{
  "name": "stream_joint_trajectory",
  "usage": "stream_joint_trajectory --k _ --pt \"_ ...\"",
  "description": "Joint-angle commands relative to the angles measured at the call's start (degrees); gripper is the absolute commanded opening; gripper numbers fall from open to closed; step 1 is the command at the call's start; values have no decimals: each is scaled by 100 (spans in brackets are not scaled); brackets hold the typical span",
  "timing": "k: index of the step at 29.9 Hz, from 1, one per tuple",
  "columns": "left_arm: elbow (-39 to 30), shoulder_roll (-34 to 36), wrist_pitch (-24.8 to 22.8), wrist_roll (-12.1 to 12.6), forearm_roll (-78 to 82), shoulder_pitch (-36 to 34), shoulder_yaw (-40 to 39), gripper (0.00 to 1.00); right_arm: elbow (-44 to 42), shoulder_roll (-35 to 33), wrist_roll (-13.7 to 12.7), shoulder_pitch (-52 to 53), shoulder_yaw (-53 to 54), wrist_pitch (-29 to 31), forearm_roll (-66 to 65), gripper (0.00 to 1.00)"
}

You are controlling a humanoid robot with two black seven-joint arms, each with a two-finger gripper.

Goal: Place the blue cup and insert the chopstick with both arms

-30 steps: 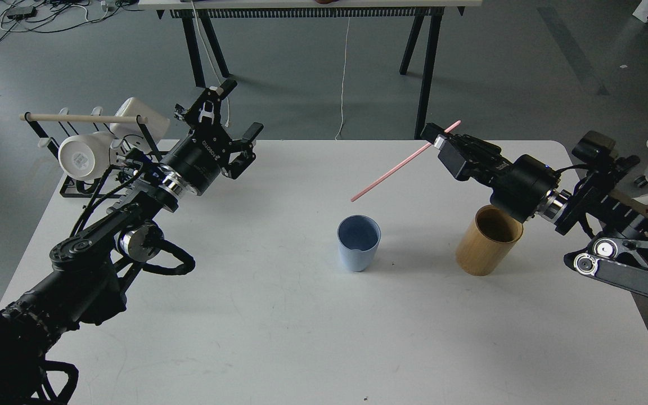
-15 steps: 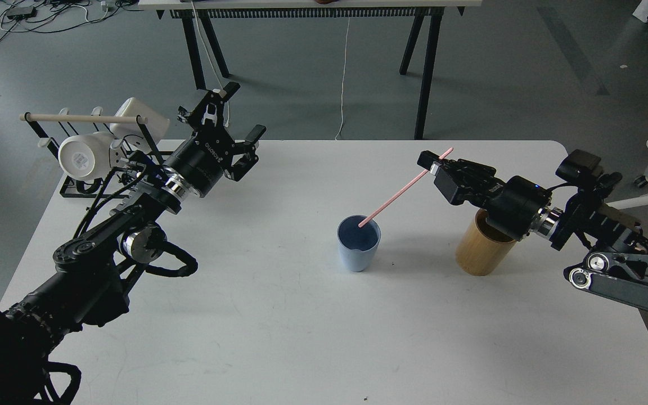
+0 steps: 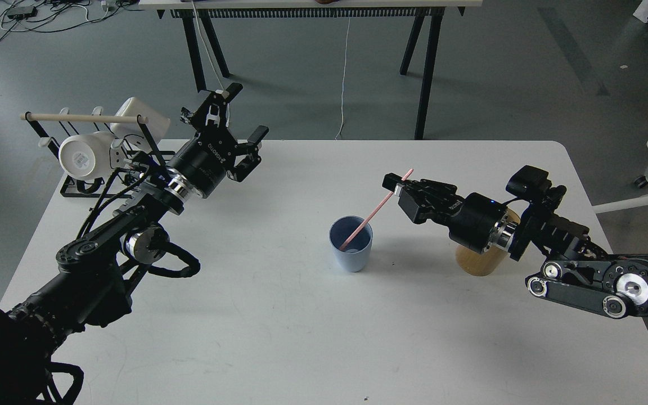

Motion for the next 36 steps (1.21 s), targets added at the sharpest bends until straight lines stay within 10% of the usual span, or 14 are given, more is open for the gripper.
stream_joint_trajectory --k 1,12,25,36 --pt "-1 0 0 0 0 2 -1 97 -1 -5 0 23 -2 0 19 66" --pt "-1 -9 0 0 0 -7 -1 97 850 -654 0 14 699 0 764 93" --pt "-124 377 0 0 -26 -314 -97 97 1476 -1130 0 -91 2590 0 4631 96" --pt "-133 1581 0 0 -879 -912 -88 97 1002 -1113 0 -565 3258 3473 6487 98"
